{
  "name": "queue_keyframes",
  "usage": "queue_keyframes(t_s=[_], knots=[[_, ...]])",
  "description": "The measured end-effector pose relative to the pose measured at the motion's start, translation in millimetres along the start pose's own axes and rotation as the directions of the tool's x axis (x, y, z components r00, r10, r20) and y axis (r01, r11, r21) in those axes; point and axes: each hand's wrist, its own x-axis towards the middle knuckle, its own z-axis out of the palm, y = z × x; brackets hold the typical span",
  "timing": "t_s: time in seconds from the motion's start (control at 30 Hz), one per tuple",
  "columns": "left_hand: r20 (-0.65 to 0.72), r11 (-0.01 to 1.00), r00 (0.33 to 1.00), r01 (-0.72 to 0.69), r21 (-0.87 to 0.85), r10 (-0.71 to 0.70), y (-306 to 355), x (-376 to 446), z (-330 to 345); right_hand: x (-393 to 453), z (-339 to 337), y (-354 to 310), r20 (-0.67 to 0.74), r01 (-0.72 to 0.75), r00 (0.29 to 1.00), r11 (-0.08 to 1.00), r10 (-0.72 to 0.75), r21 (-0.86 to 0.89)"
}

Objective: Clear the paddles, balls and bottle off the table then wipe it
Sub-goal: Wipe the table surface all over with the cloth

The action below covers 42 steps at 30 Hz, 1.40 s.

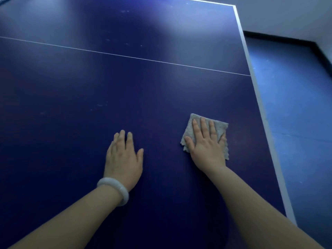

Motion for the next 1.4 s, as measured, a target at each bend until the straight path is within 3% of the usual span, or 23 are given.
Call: queue_keyframes(t_s=[0.17,0.37,0.47,0.53,0.6,0.63,0.7,0.8,0.93,1.03,1.13,1.2,1.3,1.4], knots=[[0.030,0.990,1.000,0.001,0.142,-0.005,-84.8,-24.6,-17.1,-0.4,0.3,-5.1,-0.002,-0.065,0.998,0.998,0.065,-0.013],[-0.017,0.980,0.999,-0.044,0.194,0.048,-99.0,-26.9,-7.1,-7.4,10.5,-50.9,-0.014,-0.224,0.975,0.975,0.224,-0.016],[-0.047,0.982,0.998,-0.032,0.187,0.041,-99.5,-28.1,-4.5,-5.0,21.7,-102.0,0.016,0.100,0.995,0.995,-0.099,-0.023],[-0.060,0.983,0.997,-0.026,0.184,0.037,-99.9,-27.3,-3.5,4.2,21.6,-116.9,0.078,0.359,0.932,0.931,-0.354,-0.066],[-0.054,0.982,0.998,-0.032,0.184,0.043,-99.7,-27.0,-3.3,23.1,13.9,-101.8,0.116,0.425,0.904,0.896,-0.412,-0.126],[-0.054,0.983,0.998,-0.035,0.183,0.046,-99.5,-27.2,-3.1,31.1,8.8,-85.9,0.104,0.354,0.934,0.925,-0.342,-0.140],[-0.063,0.986,0.997,-0.037,0.162,0.048,-99.0,-27.4,-3.2,33.4,-1.6,-46.7,0.043,0.064,0.997,0.992,-0.059,-0.113],[-0.057,0.990,0.997,-0.046,0.131,0.054,-100.0,-28.7,-3.2,-1.2,-7.5,-15.3,0.025,-0.223,0.974,0.974,0.224,-0.024],[-0.063,0.991,0.996,-0.051,0.123,0.059,-100.6,-28.4,-4.0,-54.0,14.6,-63.2,0.011,-0.255,0.967,0.966,0.256,-0.034],[-0.057,0.992,0.996,-0.055,0.113,0.062,-100.2,-29.6,-3.9,-51.2,32.9,-121.4,0.021,-0.004,1.000,0.999,0.005,-0.050],[-0.055,0.992,0.996,-0.070,0.109,0.076,-100.4,-29.3,-2.3,-13.0,25.1,-146.4,0.061,0.203,0.978,0.978,-0.200,-0.054],[-0.054,0.992,0.995,-0.076,0.104,0.082,-101.1,-29.5,-2.1,4.8,15.2,-133.2,0.082,0.077,0.994,0.996,-0.073,-0.041],[-0.046,0.992,0.995,-0.083,0.095,0.088,-102.4,-30.2,-4.2,-14.0,14.6,-100.4,0.023,-0.265,0.964,0.964,0.265,-0.014],[-0.018,0.992,0.996,-0.091,0.090,0.093,-103.0,-30.5,-6.1,-63.2,27.6,-105.1,-0.003,-0.331,0.944,0.943,0.331,-0.019]])
